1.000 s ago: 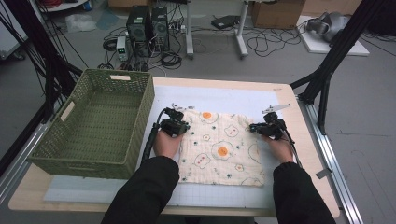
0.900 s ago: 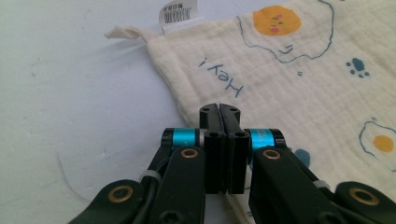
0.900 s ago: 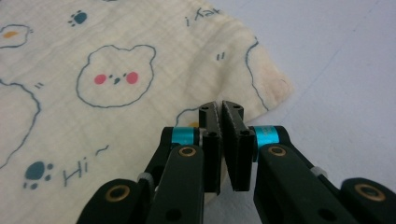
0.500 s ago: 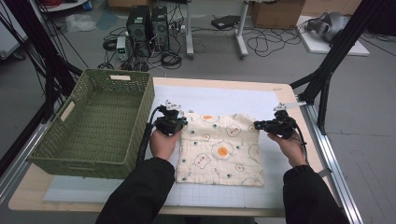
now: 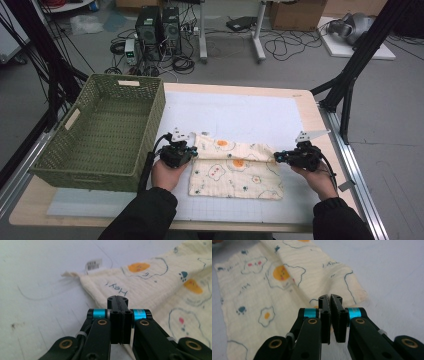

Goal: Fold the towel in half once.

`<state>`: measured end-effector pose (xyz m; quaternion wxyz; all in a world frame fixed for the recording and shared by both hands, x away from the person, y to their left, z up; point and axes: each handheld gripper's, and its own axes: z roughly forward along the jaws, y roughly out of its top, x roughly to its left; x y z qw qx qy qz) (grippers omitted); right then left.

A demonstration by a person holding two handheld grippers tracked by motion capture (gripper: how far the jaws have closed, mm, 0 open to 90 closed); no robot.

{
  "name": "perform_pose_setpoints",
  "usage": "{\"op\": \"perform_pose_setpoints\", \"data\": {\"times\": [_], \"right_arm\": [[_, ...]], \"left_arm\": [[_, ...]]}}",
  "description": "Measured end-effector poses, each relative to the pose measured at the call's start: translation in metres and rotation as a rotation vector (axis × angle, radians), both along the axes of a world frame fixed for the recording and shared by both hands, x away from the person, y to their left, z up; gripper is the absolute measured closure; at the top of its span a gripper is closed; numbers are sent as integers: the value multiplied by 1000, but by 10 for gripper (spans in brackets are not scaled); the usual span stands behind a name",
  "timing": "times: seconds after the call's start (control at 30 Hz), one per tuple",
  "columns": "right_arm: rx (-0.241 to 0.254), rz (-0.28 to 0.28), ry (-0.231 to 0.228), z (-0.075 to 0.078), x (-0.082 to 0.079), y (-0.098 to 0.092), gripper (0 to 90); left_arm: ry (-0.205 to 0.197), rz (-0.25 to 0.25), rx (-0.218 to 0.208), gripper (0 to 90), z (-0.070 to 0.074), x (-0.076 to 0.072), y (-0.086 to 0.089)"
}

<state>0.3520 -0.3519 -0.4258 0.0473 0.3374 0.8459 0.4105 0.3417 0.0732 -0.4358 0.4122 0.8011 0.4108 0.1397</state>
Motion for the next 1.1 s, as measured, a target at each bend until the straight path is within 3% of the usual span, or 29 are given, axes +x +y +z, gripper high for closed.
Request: {"op": "perform_pose_setpoints", "data": {"times": [0.07, 0.1, 0.17, 0.23, 0.3, 0.37, 0.47, 0.53, 0.6, 0.67, 0.73, 0.8, 0.87, 0.97, 1.1], "right_arm": [[-4, -1, 25, -6, -2, -1, 828], [-5, -3, 42, -9, -1, 0, 742], [10, -13, 31, -8, 0, -2, 633], [59, -32, 24, -3, 2, -5, 540], [64, -55, 0, 4, 5, -7, 513], [63, -75, -38, 13, 9, -6, 493], [71, -82, -40, 19, 20, 0, 492], [54, -73, -11, 15, 29, 8, 492], [34, -68, 15, 7, 36, 15, 512], [18, -59, 44, -1, 41, 20, 573], [13, -58, 80, -8, 43, 22, 645], [16, -42, 88, -12, 44, 22, 757], [23, -27, 88, -13, 43, 22, 856], [28, -6, 76, -11, 41, 23, 876], [50, 0, 27, 2, 34, 22, 876]], "left_arm": [[9, -7, -5, 886, -2, -1, 1], [10, -5, -7, 872, -1, 0, 2], [4, 7, -42, 753, 2, 1, 3], [-8, 36, -59, 645, 7, 4, 5], [-6, 44, -84, 620, 12, 10, 6], [-10, 51, -83, 621, 16, 18, 5], [9, 90, -93, 618, 15, 32, 0], [29, 101, -102, 614, 11, 40, -5], [60, 110, -119, 623, 5, 46, -7], [96, 99, -81, 656, -1, 50, -11], [108, 83, -54, 707, -7, 52, -14], [78, 74, -24, 781, -7, 51, -16], [84, 58, -28, 883, -7, 51, -16], [65, 59, -28, 898, -4, 49, -15], [-10, 79, -75, 898, 11, 42, -10]]}}
